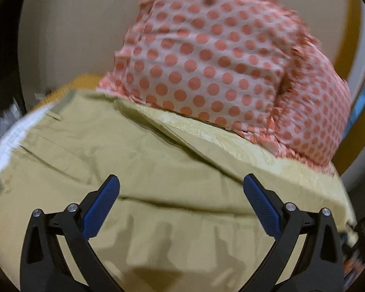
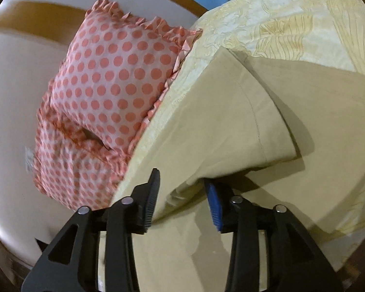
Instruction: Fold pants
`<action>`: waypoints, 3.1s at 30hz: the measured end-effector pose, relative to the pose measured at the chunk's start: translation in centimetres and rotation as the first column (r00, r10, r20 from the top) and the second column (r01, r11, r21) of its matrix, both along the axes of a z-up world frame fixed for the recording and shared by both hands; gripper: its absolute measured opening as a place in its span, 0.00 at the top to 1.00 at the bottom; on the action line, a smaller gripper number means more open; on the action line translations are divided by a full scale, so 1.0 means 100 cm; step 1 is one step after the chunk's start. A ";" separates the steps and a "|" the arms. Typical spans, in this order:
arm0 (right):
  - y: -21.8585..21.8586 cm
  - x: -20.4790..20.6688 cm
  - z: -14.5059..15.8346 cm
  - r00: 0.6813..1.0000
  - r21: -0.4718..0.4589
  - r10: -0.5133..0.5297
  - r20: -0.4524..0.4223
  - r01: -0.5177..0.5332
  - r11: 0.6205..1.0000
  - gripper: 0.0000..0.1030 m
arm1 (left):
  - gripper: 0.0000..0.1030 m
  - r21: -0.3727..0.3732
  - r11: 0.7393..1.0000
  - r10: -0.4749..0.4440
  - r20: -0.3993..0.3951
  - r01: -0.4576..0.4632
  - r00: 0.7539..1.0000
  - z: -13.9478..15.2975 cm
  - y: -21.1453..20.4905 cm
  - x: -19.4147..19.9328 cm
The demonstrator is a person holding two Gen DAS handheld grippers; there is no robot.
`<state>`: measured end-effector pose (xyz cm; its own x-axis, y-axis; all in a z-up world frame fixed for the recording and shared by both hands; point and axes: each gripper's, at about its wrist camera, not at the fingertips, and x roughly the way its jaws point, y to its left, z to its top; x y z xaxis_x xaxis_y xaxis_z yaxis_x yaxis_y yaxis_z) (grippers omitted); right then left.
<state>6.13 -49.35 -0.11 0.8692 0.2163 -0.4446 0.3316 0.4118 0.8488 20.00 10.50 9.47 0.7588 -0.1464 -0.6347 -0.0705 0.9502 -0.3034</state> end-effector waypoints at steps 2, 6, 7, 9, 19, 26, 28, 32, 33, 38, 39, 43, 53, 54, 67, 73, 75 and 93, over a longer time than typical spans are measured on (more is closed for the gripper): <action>-0.001 0.006 0.003 1.000 -0.017 -0.003 -0.013 0.003 1.000 0.47 | 0.02 -0.053 0.998 0.026 -0.044 -0.029 0.999 -0.004 0.008 0.032; -0.003 0.026 -0.010 0.999 -0.081 0.020 -0.036 -0.023 0.996 0.98 | 0.03 -0.052 0.995 0.080 -0.148 -0.088 0.986 -0.020 0.015 0.091; -0.005 0.025 -0.015 1.000 -0.054 0.015 -0.024 -0.016 0.998 0.98 | 0.05 -0.048 0.994 0.089 -0.178 -0.098 0.980 -0.026 0.016 0.104; -0.009 0.022 -0.017 1.000 -0.052 0.008 0.010 -0.007 0.999 0.98 | 0.15 -0.037 0.992 0.109 -0.239 -0.121 0.965 -0.039 0.019 0.130; -0.018 0.016 0.008 0.994 -0.090 0.012 0.110 -0.002 0.996 0.98 | 0.96 -0.154 0.970 0.145 -0.244 -0.186 0.959 -0.050 0.049 0.119; -0.025 -0.036 0.027 0.992 -0.167 -0.028 0.124 0.049 0.985 0.98 | 0.96 -0.111 0.989 0.099 0.035 -0.095 0.994 0.012 0.044 -0.082; -0.025 -0.049 0.021 0.995 -0.181 -0.034 0.097 0.051 0.982 0.98 | 0.96 -0.098 0.990 0.105 0.039 -0.101 0.994 0.002 0.043 -0.138; -0.026 -0.064 0.002 0.997 -0.164 -0.058 0.049 0.066 0.984 0.98 | 0.96 -0.104 0.986 0.126 -0.028 -0.128 0.992 -0.036 0.044 -0.187; -0.026 -0.068 -0.002 0.997 -0.163 -0.066 0.036 0.071 0.984 0.98 | 0.96 -0.110 0.985 0.128 -0.042 -0.132 0.991 -0.045 0.044 -0.193; -0.025 -0.088 -0.008 0.995 -0.210 -0.095 -0.033 0.086 0.974 0.91 | 0.88 -0.141 0.979 0.135 -0.069 -0.144 0.988 -0.074 0.048 -0.207; -0.027 -0.094 -0.007 0.993 -0.216 -0.116 -0.029 0.107 0.970 0.75 | 0.86 -0.143 0.979 0.138 -0.059 -0.145 0.989 -0.074 0.048 -0.211; -0.033 -0.117 0.000 0.971 -0.311 -0.238 0.008 0.228 0.923 0.50 | 0.53 -0.150 0.977 0.151 -0.010 -0.151 0.988 -0.070 0.047 -0.221; -0.016 -0.100 -0.006 0.979 -0.428 -0.199 0.034 0.194 0.883 0.50 | 0.39 -0.204 0.958 0.211 0.026 -0.201 0.977 -0.069 0.064 -0.240; -0.013 -0.098 -0.006 0.982 -0.442 -0.187 0.039 0.184 0.878 0.53 | 0.39 -0.210 0.956 0.217 0.033 -0.205 0.976 -0.069 0.066 -0.241; 0.052 -0.037 0.060 0.971 -0.640 0.090 0.222 0.075 0.765 0.95 | 0.18 -0.232 0.917 0.360 0.132 -0.324 0.924 -0.052 0.112 -0.261; 0.204 0.012 0.107 0.762 -0.680 0.574 0.300 -0.251 0.689 0.95 | 0.12 -0.242 0.896 0.409 0.132 -0.371 0.903 -0.052 0.136 -0.256; 0.271 0.021 0.095 0.643 -0.694 0.729 0.232 -0.416 0.588 0.95 | 0.11 -0.241 0.898 0.405 0.128 -0.368 0.905 -0.053 0.139 -0.252; 0.329 -0.013 0.046 0.485 -0.671 0.874 0.032 -0.637 0.379 0.06 | 0.08 -0.293 0.862 0.440 0.024 -0.415 0.898 -0.071 0.179 -0.222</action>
